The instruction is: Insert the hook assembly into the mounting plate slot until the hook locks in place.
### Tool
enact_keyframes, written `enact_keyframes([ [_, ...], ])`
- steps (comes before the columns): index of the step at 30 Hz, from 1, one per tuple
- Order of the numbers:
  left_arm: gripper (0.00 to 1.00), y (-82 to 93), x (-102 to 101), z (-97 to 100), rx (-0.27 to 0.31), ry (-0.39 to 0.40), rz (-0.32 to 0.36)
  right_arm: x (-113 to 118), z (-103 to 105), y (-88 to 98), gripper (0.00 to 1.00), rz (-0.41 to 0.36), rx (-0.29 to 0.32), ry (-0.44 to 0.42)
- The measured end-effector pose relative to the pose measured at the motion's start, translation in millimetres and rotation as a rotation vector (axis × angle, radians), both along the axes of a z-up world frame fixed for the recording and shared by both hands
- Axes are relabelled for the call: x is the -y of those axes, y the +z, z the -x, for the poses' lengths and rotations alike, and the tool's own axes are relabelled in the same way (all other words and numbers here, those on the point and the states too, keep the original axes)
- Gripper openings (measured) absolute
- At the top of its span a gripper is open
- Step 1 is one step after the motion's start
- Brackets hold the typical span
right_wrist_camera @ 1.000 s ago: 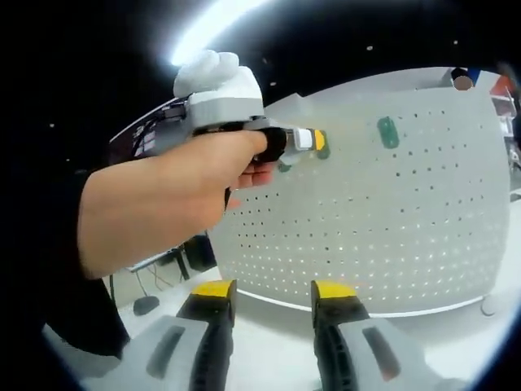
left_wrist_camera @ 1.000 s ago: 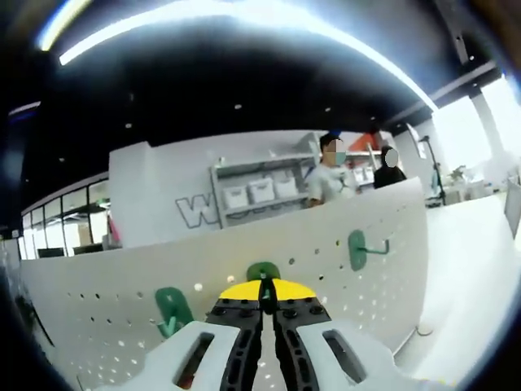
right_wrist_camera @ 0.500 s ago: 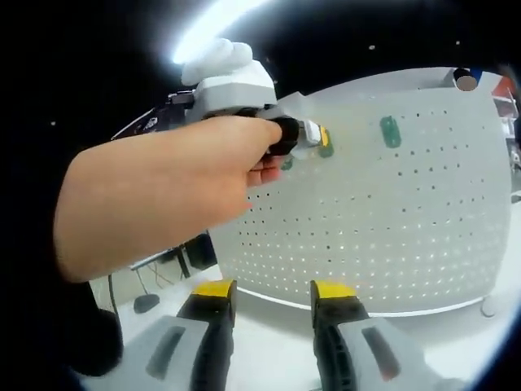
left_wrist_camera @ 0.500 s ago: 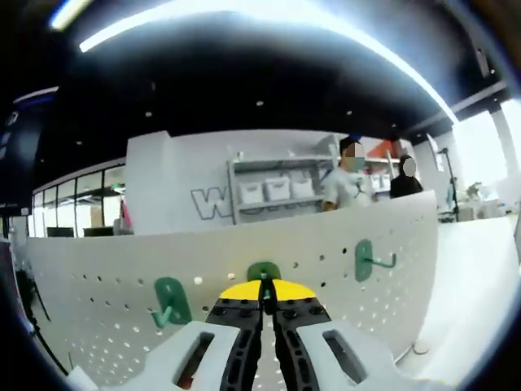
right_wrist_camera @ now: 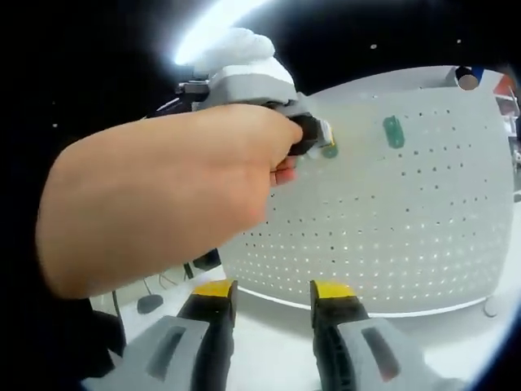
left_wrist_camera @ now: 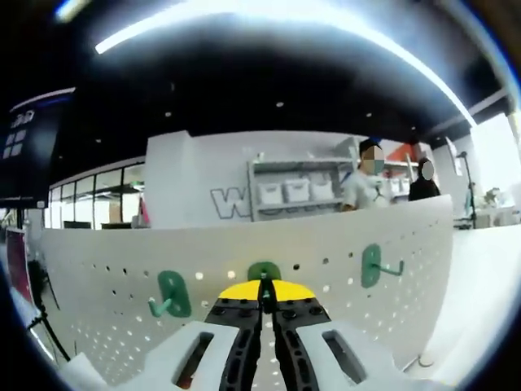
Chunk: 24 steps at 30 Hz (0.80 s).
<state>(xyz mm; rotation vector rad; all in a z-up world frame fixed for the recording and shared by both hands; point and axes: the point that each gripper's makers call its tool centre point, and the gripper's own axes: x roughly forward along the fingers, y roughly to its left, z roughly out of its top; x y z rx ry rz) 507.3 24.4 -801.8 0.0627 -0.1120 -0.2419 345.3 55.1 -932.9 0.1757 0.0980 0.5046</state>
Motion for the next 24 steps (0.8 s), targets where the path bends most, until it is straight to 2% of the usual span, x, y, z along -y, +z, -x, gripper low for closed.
enact_keyframes([
  [6, 0.05, -4.1, 1.2, 0.1, -0.004, 0.051, -0.018, -0.1, 0.2, -0.7, 0.33, -0.005, -0.004, 0.004],
  [7, 0.05, -5.1, 2.7, 1.4, -0.001, 0.046, -0.047, -0.3, 0.3, -0.2, 0.33, -0.005, -0.003, 0.005],
  [10, 0.05, -4.8, 0.8, 0.3, -0.002, 0.053, -0.036, -0.9, 0.8, 0.4, 0.33, -0.007, -0.002, 0.008],
  [18, 0.14, -5.2, 7.1, 2.3, -0.003, 0.015, -0.038, -1.9, 1.5, 1.2, 0.33, -0.01, -0.001, 0.012],
  [24, 0.22, -9.1, 9.6, 3.7, -0.005, -0.025, -0.085, -4.2, 2.2, 1.2, 0.33, -0.01, -0.003, 0.02],
])
